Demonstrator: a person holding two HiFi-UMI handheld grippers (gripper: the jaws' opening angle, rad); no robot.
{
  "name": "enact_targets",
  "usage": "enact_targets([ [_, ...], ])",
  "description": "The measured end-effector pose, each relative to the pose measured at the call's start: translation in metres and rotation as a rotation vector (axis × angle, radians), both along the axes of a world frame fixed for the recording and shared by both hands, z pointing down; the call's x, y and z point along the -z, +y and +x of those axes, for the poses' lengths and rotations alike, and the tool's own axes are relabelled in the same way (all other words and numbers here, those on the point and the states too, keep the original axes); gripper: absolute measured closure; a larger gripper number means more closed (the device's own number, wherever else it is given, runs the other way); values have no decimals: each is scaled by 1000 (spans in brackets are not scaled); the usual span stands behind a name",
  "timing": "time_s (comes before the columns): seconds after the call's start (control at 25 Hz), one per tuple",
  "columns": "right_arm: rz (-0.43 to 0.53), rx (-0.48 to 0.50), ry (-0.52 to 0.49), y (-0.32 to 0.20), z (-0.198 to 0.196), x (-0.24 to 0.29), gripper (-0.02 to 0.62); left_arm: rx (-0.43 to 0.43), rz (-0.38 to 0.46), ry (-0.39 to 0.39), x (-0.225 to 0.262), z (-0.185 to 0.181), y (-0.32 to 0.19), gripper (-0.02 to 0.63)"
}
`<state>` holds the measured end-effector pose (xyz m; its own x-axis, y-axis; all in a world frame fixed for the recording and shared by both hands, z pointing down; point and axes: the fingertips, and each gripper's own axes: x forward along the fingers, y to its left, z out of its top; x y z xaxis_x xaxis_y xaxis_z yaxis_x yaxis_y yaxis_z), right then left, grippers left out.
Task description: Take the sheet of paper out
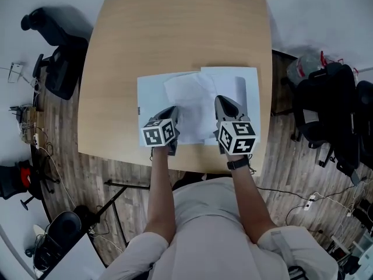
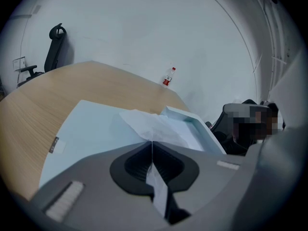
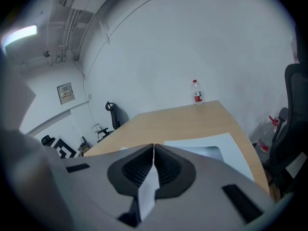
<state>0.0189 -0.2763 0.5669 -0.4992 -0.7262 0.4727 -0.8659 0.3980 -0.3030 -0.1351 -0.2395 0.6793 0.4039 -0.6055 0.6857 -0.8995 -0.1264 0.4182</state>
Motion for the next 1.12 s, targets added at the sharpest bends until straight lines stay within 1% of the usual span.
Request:
enact_targets([
  [0.16, 32, -2, 3, 4, -3, 14, 581, 4, 46, 1, 19, -6, -3, 591],
  [0.32, 61, 0, 10, 10, -5, 28, 581, -8, 73, -2, 32, -7, 2, 592],
  [0.52, 117, -3, 15, 19, -10, 53, 581, -2, 127, -11, 57, -19, 4, 592],
  [0.76, 183, -4, 20, 33, -16, 82, 581, 4, 223, -19, 99, -29, 5, 594],
  [0.96, 263, -25, 12, 40, -12, 114, 581, -10, 323, -21, 140, -23, 3, 594],
  [1.04, 291, -37, 8, 44, -10, 126, 581, -17, 371, -6, 160, -18, 3, 595],
  [1.12, 315, -51, 4, 48, -5, 137, 581, -27, 417, 28, 183, -10, 5, 595],
])
